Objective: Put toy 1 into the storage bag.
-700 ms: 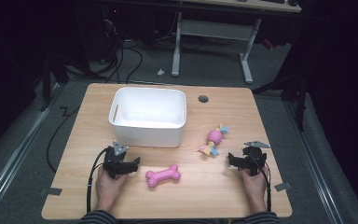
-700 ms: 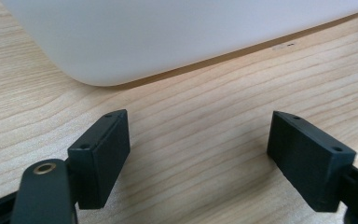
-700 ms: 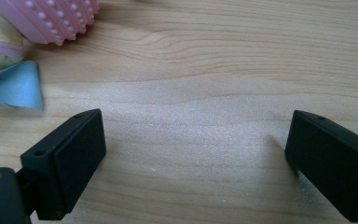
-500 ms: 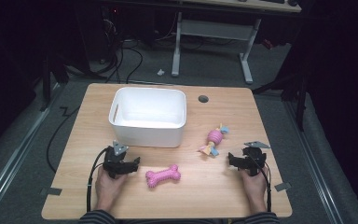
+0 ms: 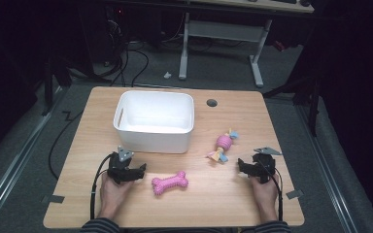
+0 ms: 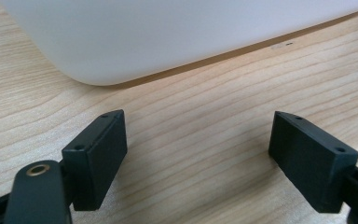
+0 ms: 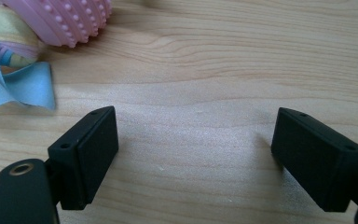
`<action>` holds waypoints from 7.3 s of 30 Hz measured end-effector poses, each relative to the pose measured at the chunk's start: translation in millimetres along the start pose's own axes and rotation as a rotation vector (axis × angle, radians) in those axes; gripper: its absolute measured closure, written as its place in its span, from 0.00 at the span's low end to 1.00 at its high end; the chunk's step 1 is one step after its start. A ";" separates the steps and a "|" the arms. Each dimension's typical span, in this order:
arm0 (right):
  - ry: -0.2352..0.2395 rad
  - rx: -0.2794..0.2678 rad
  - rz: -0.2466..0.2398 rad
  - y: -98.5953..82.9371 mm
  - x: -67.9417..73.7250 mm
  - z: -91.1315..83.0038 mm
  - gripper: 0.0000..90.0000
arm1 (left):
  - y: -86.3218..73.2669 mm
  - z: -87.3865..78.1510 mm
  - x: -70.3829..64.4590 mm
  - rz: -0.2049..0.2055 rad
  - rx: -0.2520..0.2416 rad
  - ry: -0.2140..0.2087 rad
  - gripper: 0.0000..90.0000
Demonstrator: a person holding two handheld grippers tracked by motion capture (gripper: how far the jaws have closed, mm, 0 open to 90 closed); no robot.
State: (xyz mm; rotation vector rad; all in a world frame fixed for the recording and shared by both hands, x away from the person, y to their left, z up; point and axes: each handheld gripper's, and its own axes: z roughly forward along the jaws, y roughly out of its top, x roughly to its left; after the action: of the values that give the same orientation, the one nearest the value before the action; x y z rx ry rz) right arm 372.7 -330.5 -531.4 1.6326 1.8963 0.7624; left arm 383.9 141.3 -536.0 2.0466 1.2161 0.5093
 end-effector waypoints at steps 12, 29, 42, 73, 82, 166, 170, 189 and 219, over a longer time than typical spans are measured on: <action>0.000 0.001 0.002 0.0 0.2 -0.1 0.16 | -0.9 -3.4 0.1 0.004 -0.008 -0.003 0.25; 0.000 0.000 0.002 -0.1 0.4 -0.3 0.17 | 4.1 -22.9 -1.6 -0.008 -0.054 -0.050 0.26; -0.001 0.003 0.006 -0.2 0.9 -0.6 0.17 | 9.8 -38.4 -17.6 0.014 -0.073 -0.121 0.23; -0.001 0.003 0.006 -0.2 0.9 -0.7 0.17 | 22.2 -34.4 -69.5 0.172 0.006 -0.269 0.25; 0.001 0.001 0.006 -0.3 0.9 -0.6 0.17 | 25.0 -27.9 -82.7 0.226 0.043 -0.299 0.31; 0.004 -0.003 0.000 -0.3 0.9 -0.5 0.18 | 32.6 -5.0 -96.6 0.414 0.165 -0.367 0.66; 0.004 -0.003 0.000 -0.3 1.0 -0.5 0.18 | 34.6 -9.1 -93.4 0.397 0.151 -0.357 0.66; 0.004 -0.003 0.001 -0.3 1.1 -0.6 0.18 | 63.0 -43.1 -77.5 0.356 0.068 -0.328 0.66; 0.005 -0.004 -0.001 -0.3 1.0 -0.6 0.18 | 115.9 -96.4 -47.1 0.243 -0.037 -0.336 0.66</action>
State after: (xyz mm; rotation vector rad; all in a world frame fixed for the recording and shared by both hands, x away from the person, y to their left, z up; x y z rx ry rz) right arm 371.9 -329.6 -531.3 1.6282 1.8985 0.7701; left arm 369.9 97.8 -384.8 2.1535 0.7615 0.2792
